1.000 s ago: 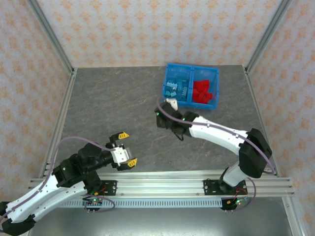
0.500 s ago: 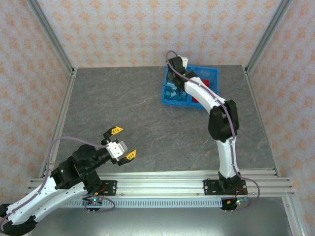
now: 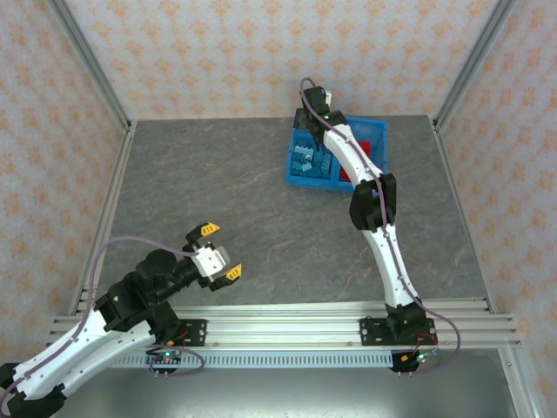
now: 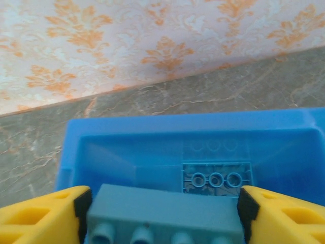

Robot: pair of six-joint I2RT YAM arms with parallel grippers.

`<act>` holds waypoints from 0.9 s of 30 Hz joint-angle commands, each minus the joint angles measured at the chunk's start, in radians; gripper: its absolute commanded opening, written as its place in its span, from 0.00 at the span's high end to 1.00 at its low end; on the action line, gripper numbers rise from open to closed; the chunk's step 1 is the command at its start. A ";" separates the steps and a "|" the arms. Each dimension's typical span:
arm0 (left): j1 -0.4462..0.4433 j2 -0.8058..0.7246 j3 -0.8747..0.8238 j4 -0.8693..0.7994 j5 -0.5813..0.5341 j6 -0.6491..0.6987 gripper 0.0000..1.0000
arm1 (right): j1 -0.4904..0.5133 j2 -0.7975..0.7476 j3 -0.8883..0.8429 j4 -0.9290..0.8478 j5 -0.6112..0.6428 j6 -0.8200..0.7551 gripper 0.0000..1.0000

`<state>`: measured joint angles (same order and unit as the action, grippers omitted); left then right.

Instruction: Sort the legos into containers by color

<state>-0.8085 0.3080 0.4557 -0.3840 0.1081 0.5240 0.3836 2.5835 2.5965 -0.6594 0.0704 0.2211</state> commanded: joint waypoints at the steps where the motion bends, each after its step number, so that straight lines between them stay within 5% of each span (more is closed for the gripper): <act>1: 0.008 0.005 -0.003 0.028 0.029 0.014 0.00 | 0.006 -0.043 0.062 -0.033 -0.036 -0.012 0.20; 10: 0.008 -0.058 -0.014 0.028 0.004 0.036 0.00 | 0.009 -0.331 -0.178 -0.125 -0.070 -0.026 0.18; 16: 0.008 -0.059 -0.004 0.020 -0.051 0.023 0.00 | 0.012 -0.920 -1.049 0.239 -0.106 0.028 0.12; 21: 0.007 -0.040 0.093 0.017 -0.193 -0.258 0.00 | 0.017 -1.425 -1.571 0.353 0.017 0.022 0.05; 27: 0.007 0.099 0.178 -0.069 -0.519 -0.736 0.00 | 0.013 -1.928 -2.022 0.402 0.386 -0.018 0.01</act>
<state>-0.8085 0.3523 0.6277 -0.4019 -0.2031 0.0784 0.3985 0.7609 0.7036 -0.3191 0.2207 0.2230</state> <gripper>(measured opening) 0.996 0.993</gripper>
